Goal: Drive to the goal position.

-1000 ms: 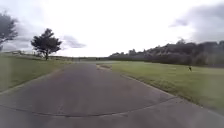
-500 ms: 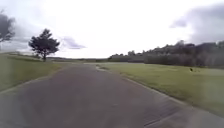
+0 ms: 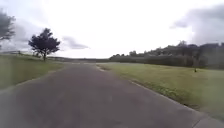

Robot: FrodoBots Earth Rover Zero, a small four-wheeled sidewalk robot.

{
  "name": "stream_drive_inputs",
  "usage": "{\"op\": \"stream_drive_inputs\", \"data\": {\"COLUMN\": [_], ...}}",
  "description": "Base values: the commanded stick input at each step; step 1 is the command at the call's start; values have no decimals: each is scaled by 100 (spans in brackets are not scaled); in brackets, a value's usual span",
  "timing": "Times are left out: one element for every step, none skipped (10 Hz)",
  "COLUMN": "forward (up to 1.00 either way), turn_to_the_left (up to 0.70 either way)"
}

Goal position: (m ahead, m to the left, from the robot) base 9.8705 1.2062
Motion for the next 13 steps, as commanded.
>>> {"op": "stream_drive_inputs", "data": {"forward": [70, 70, 70, 70, 70, 70, 70, 70, 70, 70, 70, 70, 70], "turn_to_the_left": [5, 5, 4, 3, 3, 3, 3, 3, 10, 32, 20, 4, 3]}}
